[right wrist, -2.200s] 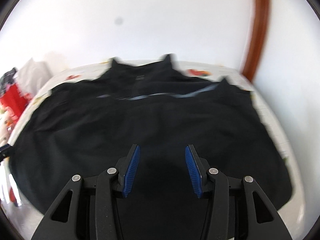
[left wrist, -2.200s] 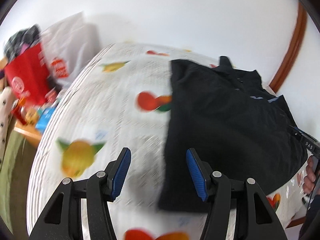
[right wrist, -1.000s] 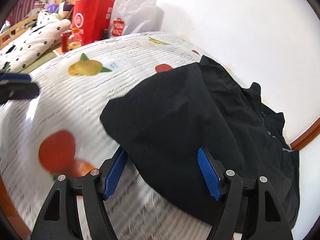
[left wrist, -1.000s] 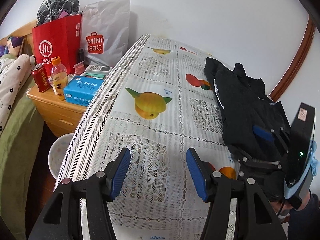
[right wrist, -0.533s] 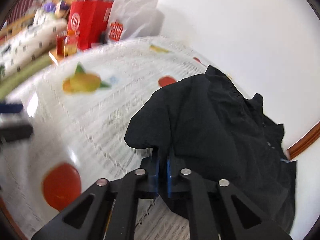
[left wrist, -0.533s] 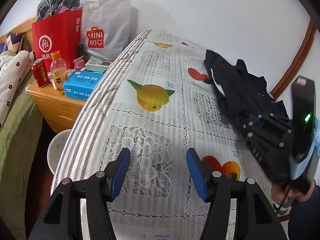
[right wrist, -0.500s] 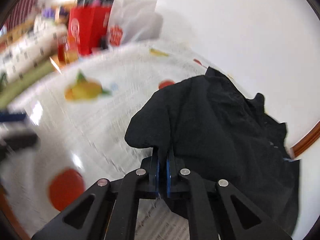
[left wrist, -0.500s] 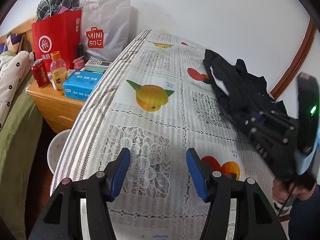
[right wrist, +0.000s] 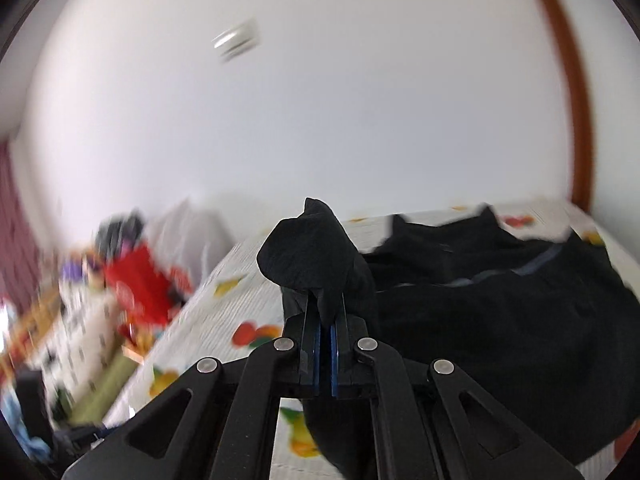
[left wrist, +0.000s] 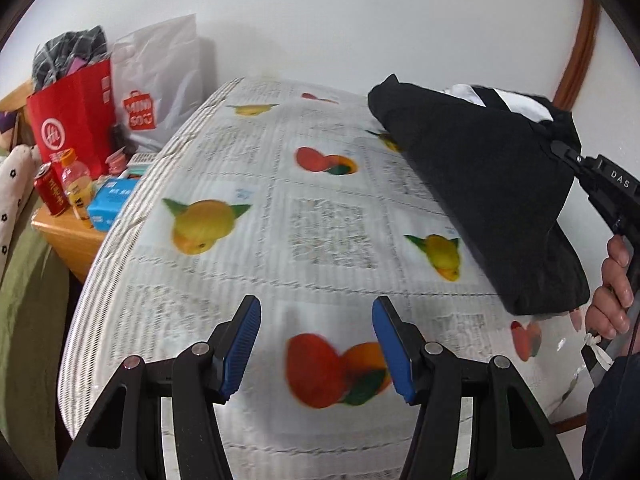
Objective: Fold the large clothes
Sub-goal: 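Grasp the black jacket edge with the right gripper and lift it, then fold the held jacket edge over the bundle with the right gripper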
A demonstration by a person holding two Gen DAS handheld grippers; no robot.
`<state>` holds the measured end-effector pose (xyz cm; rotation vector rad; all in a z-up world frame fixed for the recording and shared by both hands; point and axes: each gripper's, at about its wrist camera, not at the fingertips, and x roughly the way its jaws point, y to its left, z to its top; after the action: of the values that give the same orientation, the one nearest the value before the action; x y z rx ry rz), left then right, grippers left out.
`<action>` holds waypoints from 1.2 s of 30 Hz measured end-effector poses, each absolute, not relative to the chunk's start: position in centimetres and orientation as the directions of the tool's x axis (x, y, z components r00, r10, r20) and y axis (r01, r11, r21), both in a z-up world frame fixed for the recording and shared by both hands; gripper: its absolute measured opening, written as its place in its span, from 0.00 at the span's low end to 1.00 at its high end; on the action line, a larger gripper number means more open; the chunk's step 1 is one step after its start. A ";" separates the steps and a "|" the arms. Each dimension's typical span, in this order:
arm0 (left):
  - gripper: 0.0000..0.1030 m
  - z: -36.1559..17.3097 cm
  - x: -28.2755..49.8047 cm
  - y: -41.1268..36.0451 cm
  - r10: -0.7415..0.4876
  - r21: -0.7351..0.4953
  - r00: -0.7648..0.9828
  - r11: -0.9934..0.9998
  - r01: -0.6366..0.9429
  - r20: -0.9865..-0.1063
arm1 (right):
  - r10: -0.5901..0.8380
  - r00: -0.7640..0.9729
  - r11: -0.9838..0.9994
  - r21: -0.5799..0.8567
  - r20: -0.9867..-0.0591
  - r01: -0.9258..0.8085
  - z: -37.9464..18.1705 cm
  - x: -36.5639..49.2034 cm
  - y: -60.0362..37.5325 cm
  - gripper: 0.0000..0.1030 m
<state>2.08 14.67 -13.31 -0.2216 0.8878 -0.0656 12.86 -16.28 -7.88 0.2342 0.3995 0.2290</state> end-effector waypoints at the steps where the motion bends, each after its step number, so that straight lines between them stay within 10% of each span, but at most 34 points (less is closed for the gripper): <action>1: 0.54 -13.1 2.2 13.8 -0.156 -0.218 0.636 0.976 -0.020 -0.756 | 0.255 0.903 0.942 0.301 -0.347 -0.150 -8.2 12.6 -17.9 0.03; 10: 0.54 -13.2 3.8 7.0 -0.239 -0.229 0.623 0.968 0.098 -0.745 | 0.167 0.869 0.929 0.370 -0.465 0.020 -13.8 11.8 -26.4 0.05; 22: 0.54 -14.6 5.0 -0.7 -0.325 -0.239 0.563 0.945 0.223 -0.760 | 0.016 0.827 0.999 0.051 -0.562 0.016 -15.9 9.4 -29.0 0.39; 32: 0.54 -15.9 5.3 -5.3 -0.363 -0.238 0.527 0.927 0.292 -0.769 | -0.125 0.742 0.990 -0.033 -0.659 0.138 -18.7 9.1 -35.9 0.38; 36: 0.54 -16.2 5.6 -6.7 -0.362 -0.236 0.514 0.926 0.296 -0.777 | -0.136 0.721 0.988 -0.043 -0.679 0.146 -19.6 9.4 -37.1 0.23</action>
<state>5.63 -6.70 -16.24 -0.0767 0.9518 -0.3959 9.42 -37.06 -19.57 0.0145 0.7490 -0.1561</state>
